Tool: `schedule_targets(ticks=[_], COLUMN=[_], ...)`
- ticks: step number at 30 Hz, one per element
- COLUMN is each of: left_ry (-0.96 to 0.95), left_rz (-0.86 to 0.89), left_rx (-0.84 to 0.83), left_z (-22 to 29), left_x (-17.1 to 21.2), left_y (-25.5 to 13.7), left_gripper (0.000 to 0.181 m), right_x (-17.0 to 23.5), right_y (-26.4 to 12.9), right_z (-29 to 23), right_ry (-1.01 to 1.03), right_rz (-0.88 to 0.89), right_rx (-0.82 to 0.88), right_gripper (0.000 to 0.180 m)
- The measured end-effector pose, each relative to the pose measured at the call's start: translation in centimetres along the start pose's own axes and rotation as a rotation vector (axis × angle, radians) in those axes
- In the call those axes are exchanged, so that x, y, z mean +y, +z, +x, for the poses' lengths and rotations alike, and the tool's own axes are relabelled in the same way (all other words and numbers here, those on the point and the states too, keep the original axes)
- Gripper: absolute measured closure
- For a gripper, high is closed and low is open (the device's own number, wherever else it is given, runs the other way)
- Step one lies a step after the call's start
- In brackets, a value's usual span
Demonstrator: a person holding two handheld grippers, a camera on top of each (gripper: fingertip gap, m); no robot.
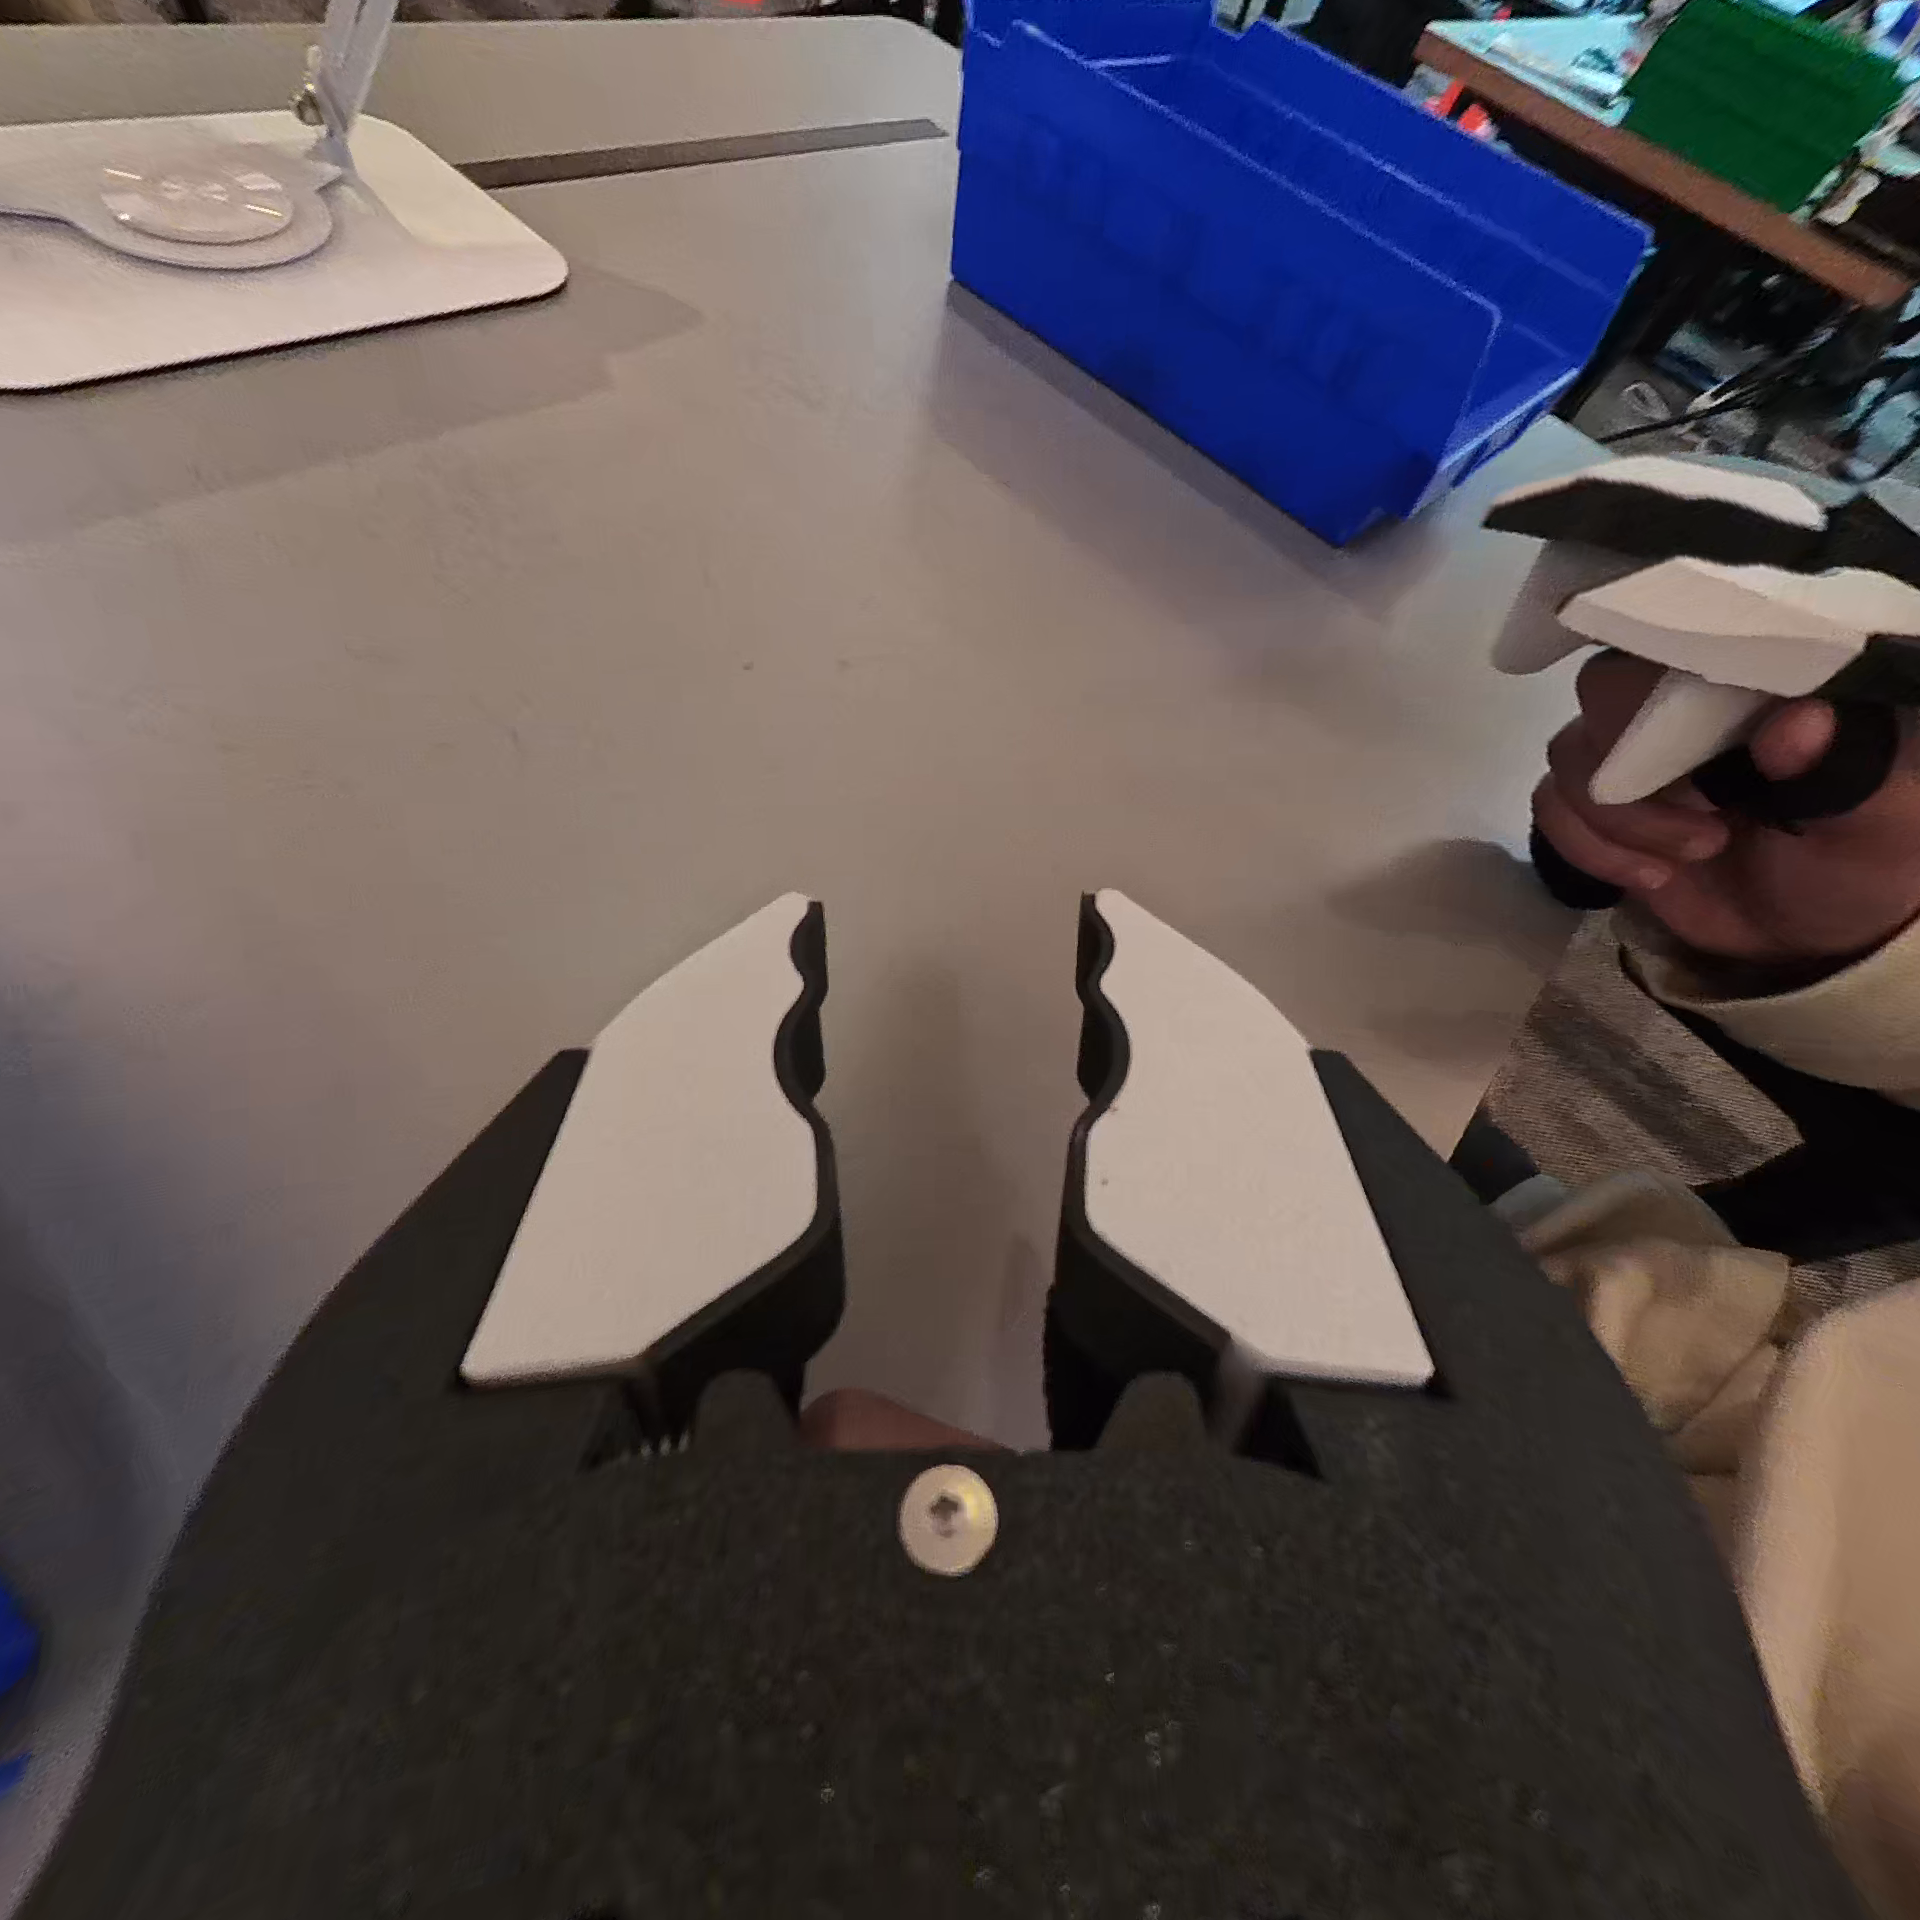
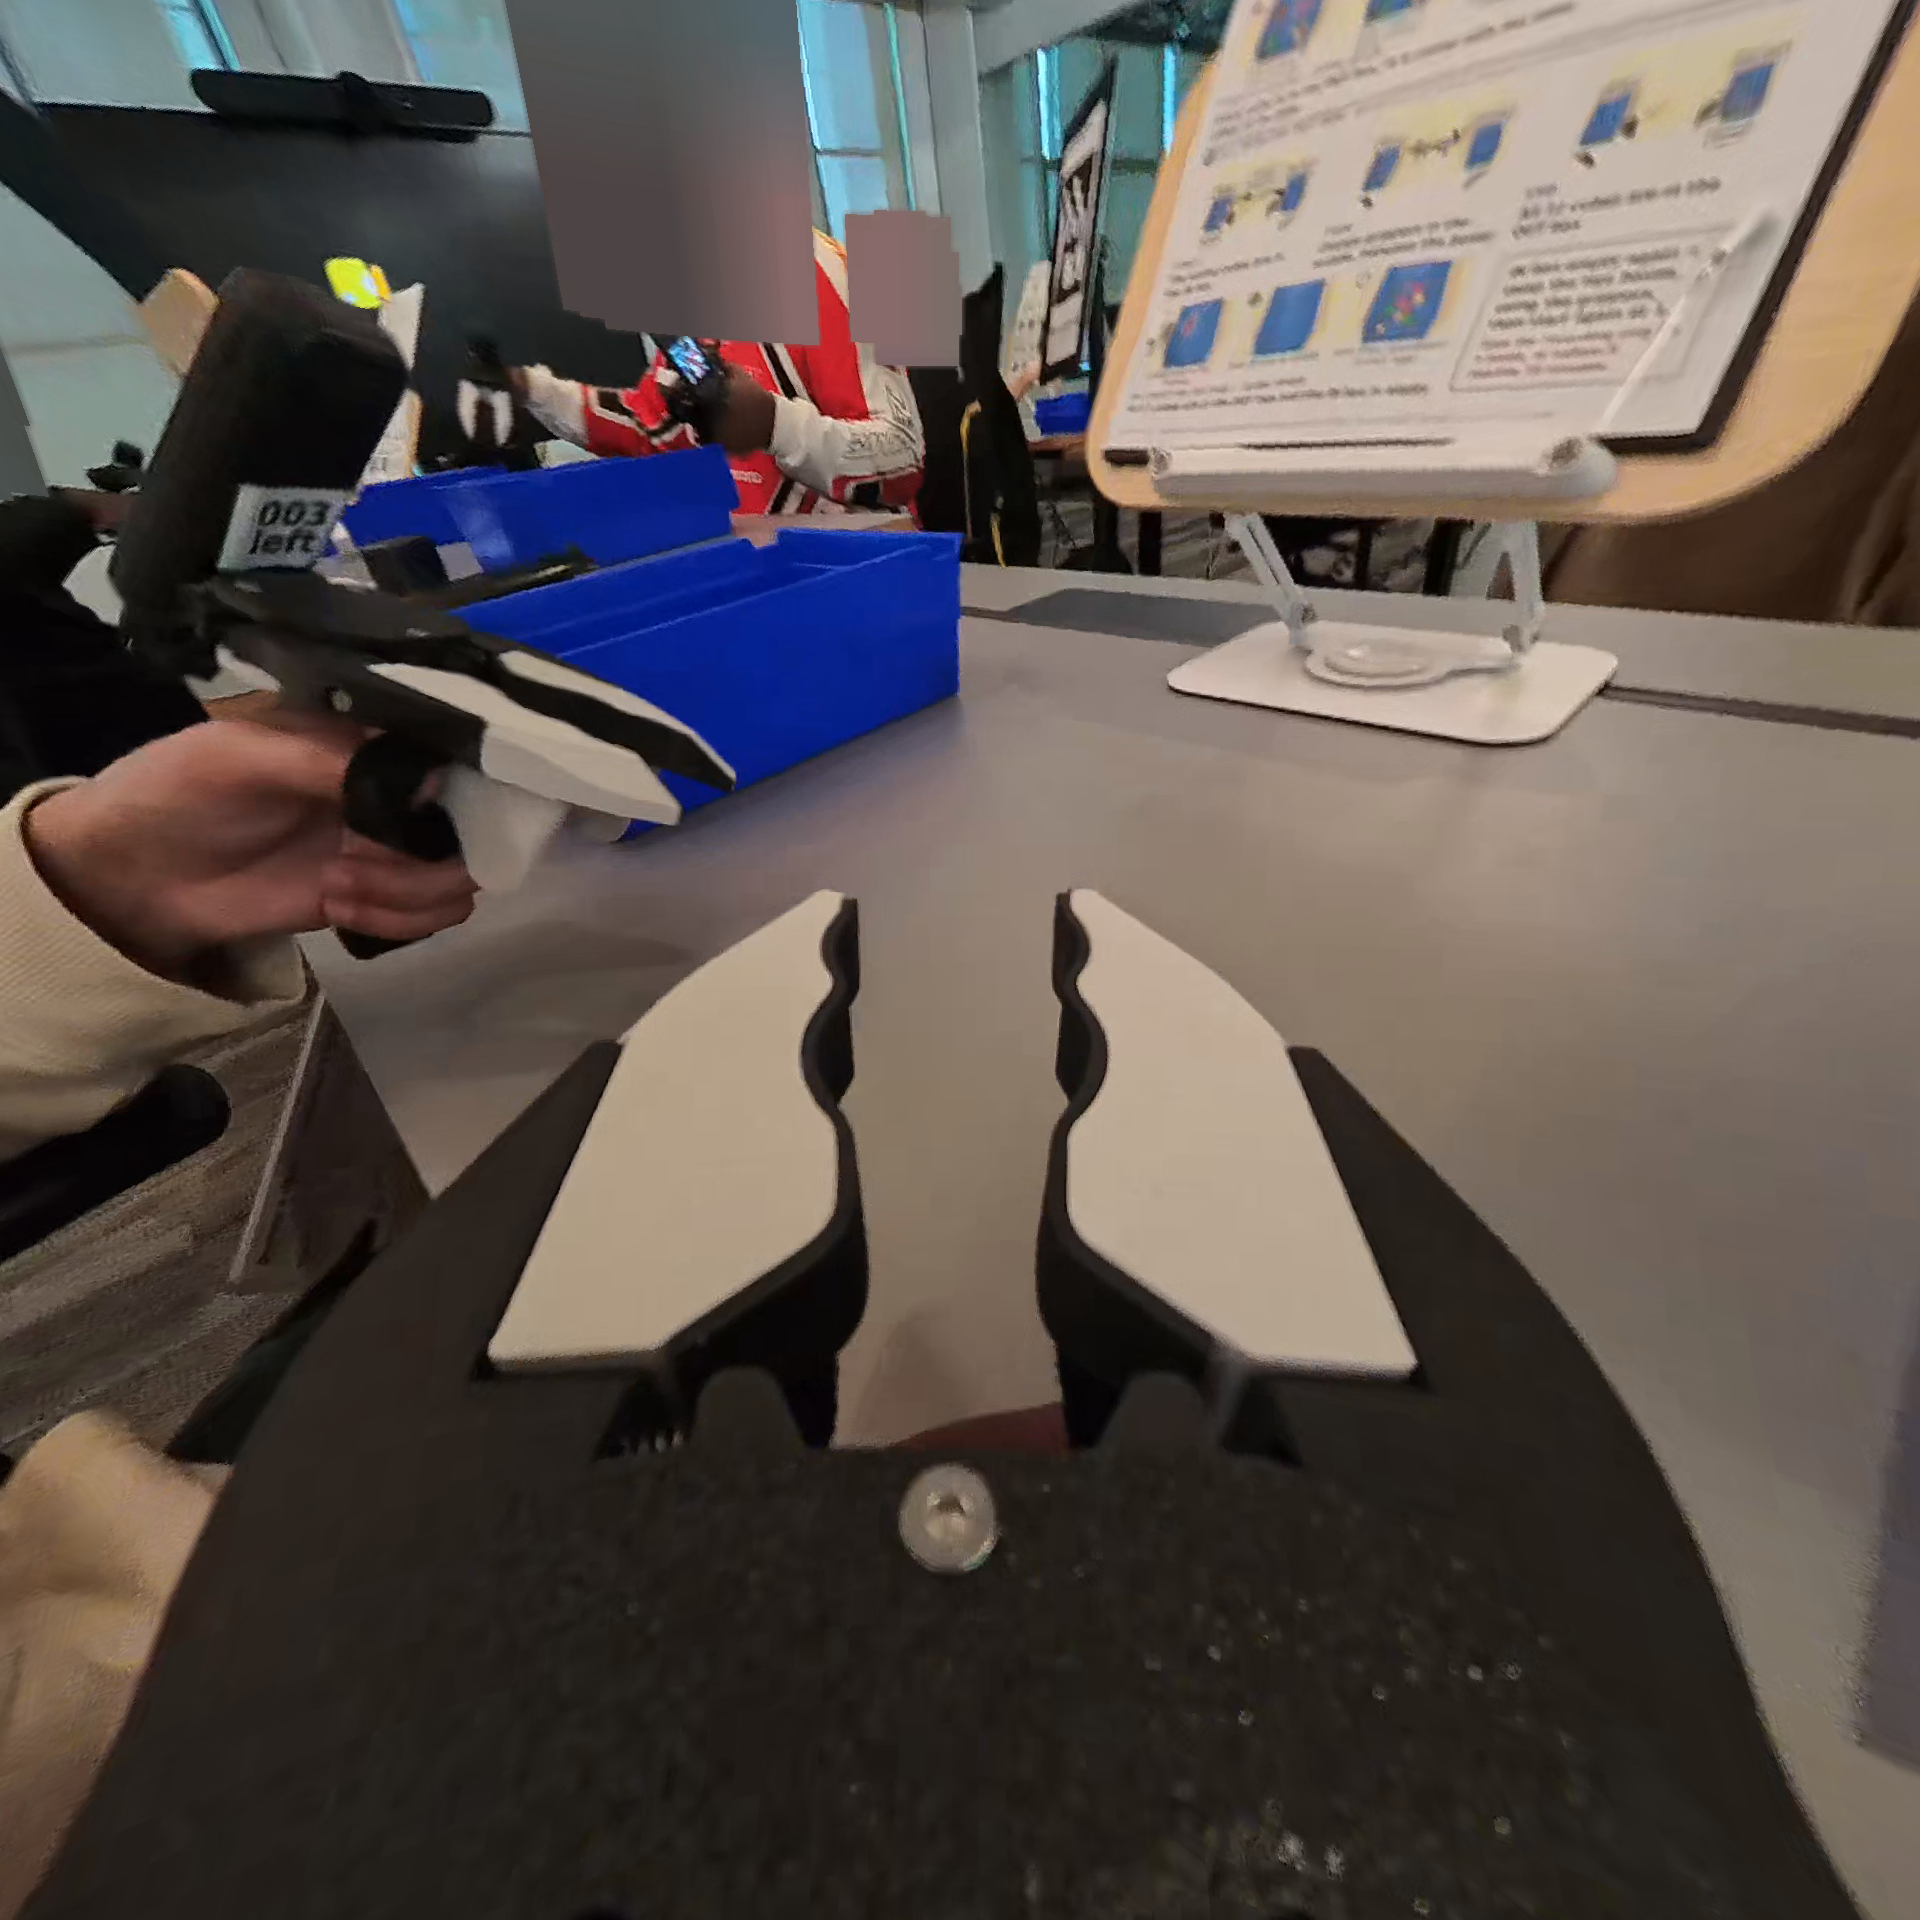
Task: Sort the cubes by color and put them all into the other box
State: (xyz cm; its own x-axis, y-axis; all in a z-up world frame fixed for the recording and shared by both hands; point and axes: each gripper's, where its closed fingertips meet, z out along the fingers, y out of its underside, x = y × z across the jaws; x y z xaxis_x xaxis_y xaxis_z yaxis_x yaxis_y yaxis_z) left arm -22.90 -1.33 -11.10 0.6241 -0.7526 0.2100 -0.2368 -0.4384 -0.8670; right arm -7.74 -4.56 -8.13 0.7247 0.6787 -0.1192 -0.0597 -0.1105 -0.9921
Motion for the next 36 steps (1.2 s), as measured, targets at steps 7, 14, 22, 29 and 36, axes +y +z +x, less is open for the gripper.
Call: schedule_targets(ticks=[7,14,22,29,36], left_ry=[-0.066,-0.043,-0.038,0.007,-0.043], left_rz=[0.020,-0.225,-0.406,-0.584,-0.515], left_rx=[-0.301,-0.902,-0.595,-0.382,-0.382], left_z=[-7.3,-27.4,-31.8,-32.0,-32.6], left_x=[-3.5,-3.6,-2.9,-0.2,0.1], left_y=[-8.1,-12.5,-4.1,-0.3,0.6], left_gripper=[0.138,0.128,0.127,0.126,0.157], right_x=[0.8,0.7,0.0,0.0,0.2], right_y=[0.2,0.5,-0.1,-0.1,0.0], right_z=[-0.4,0.0,0.4,0.4,0.5], right_ry=[-0.084,-0.041,0.035,0.046,0.053], right_rz=[-0.023,-0.022,0.037,0.037,0.025], right_rx=[0.004,-0.019,-0.072,-0.076,-0.072], right_gripper=[0.147,0.149,0.149,0.149,0.150])
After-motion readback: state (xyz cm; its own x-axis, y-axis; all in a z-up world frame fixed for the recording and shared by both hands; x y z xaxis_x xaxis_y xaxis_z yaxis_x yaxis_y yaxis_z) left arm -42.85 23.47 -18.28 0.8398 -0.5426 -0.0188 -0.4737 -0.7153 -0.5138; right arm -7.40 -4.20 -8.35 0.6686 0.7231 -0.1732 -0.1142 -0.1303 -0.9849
